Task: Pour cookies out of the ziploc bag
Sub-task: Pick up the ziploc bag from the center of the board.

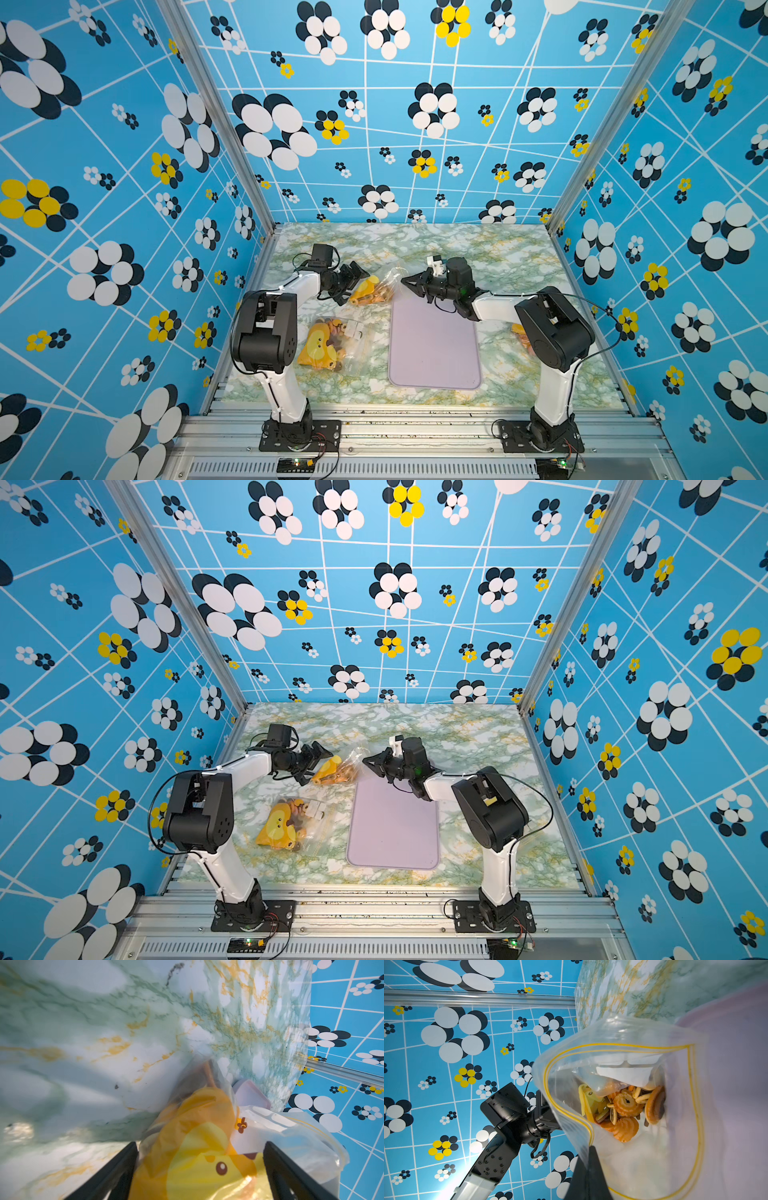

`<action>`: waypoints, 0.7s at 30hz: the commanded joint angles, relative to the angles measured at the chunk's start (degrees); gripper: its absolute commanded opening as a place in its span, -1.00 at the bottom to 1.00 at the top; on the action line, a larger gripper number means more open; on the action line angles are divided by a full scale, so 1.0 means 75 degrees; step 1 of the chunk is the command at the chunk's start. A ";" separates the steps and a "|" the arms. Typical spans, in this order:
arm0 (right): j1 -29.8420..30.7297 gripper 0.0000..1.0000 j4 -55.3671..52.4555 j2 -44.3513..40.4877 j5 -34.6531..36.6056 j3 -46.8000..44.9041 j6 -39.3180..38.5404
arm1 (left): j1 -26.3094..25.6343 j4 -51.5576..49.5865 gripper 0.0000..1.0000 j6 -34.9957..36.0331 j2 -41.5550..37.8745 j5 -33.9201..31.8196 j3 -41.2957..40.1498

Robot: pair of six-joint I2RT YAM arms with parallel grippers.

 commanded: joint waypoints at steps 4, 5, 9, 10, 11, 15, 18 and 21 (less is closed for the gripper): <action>-0.0085 -1.00 0.0263 0.0252 0.0226 -0.0113 -0.0047 | -0.0381 -0.0271 0.91 -0.0385 -0.0431 0.0478 0.0254; -0.0080 -1.00 0.0238 0.0281 0.0239 -0.0113 -0.0047 | -0.0404 -0.0252 0.92 -0.0470 -0.0541 0.0620 0.0201; -0.0103 -1.00 0.0215 0.0393 0.0297 -0.0142 -0.0003 | -0.0397 -0.0472 0.92 -0.0465 -0.1175 0.0988 0.0051; -0.0103 -1.00 0.0228 0.0414 0.0319 -0.0149 0.0000 | -0.0307 -0.0730 0.92 -0.0271 -0.1334 0.0924 0.0034; -0.0116 -1.00 0.0226 0.0427 0.0312 -0.0147 0.0000 | -0.0203 -0.1016 0.93 -0.0038 -0.1461 0.0823 0.0013; -0.0116 -1.00 0.0245 0.0458 0.0321 -0.0147 0.0022 | 0.0391 -0.1976 0.92 0.1010 -0.1827 0.0169 -0.0280; -0.0121 -1.00 0.0268 0.0465 0.0321 -0.0146 0.0035 | 0.0520 -0.2363 0.90 0.1490 -0.2017 -0.0199 -0.0503; -0.0123 -1.00 0.0270 0.0452 0.0302 -0.0148 0.0035 | 0.0528 -0.2335 0.88 0.1586 -0.2093 -0.0265 -0.0774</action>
